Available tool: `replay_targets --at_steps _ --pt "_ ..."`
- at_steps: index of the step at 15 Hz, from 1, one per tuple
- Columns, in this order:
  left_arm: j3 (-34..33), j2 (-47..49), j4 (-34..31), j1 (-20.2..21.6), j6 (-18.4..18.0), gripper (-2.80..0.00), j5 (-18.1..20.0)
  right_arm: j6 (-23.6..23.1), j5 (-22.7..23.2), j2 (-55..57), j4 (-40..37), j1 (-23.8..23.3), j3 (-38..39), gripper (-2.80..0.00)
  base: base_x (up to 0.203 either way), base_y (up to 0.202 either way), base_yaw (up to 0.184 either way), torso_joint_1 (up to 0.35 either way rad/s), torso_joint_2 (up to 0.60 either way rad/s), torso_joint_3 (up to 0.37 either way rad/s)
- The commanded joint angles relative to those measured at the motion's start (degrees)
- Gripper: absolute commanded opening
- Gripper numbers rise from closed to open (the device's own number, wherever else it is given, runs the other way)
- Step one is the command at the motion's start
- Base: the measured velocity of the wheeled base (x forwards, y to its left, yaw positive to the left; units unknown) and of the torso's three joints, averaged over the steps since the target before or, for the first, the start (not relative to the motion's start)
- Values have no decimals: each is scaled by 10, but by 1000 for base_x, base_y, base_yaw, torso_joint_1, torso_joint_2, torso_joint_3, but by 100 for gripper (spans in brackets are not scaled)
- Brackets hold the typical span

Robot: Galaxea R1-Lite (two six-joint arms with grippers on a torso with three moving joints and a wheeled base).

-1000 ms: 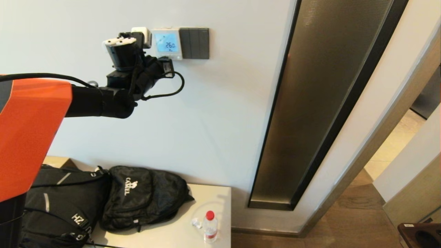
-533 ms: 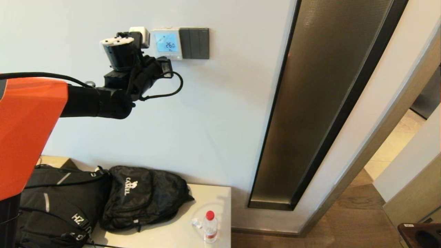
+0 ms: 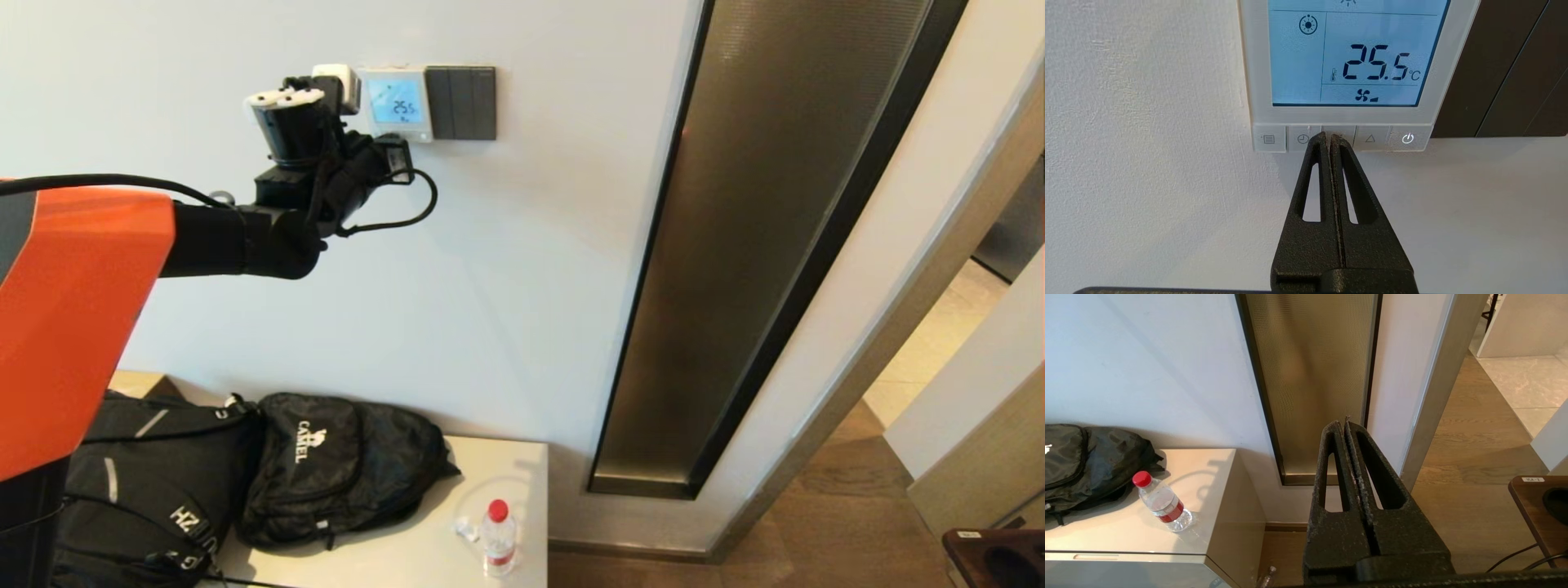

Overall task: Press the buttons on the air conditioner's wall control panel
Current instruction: Press the temperature decrease button

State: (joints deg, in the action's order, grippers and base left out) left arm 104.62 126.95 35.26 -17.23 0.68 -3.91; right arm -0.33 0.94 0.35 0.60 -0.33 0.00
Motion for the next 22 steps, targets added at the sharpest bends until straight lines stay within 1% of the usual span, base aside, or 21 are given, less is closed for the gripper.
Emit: replay_targets --at_steps 1,5,9,11,16,20,22 --pt "10 10 -5 0 0 -280 0 0 0 1 0 0 0 -280 0 0 0 0 0 0" --pt "1 9 3 0 1 -280 0 0 0 1 0 0 0 -280 0 0 0 0 0 0" --pt "-38 -10 40 0 0 -280 -5 0 0 1 0 1 0 -280 0 0 0 0 0 0" --pt "-50 -20 41 0 0 -280 -5 0 0 1 0 0 0 -280 0 0 0 0 0 0" --pt "-42 -9 37 0 0 -280 -4 0 0 1 0 0 0 -280 0 0 0 0 0 0" --pt "-8 6 21 0 0 -280 -1 0 0 1 0 0 0 -280 0 0 0 0 0 0" --pt "-5 8 15 0 0 -280 -1 0 0 1 0 0 0 -280 0 0 0 0 0 0"
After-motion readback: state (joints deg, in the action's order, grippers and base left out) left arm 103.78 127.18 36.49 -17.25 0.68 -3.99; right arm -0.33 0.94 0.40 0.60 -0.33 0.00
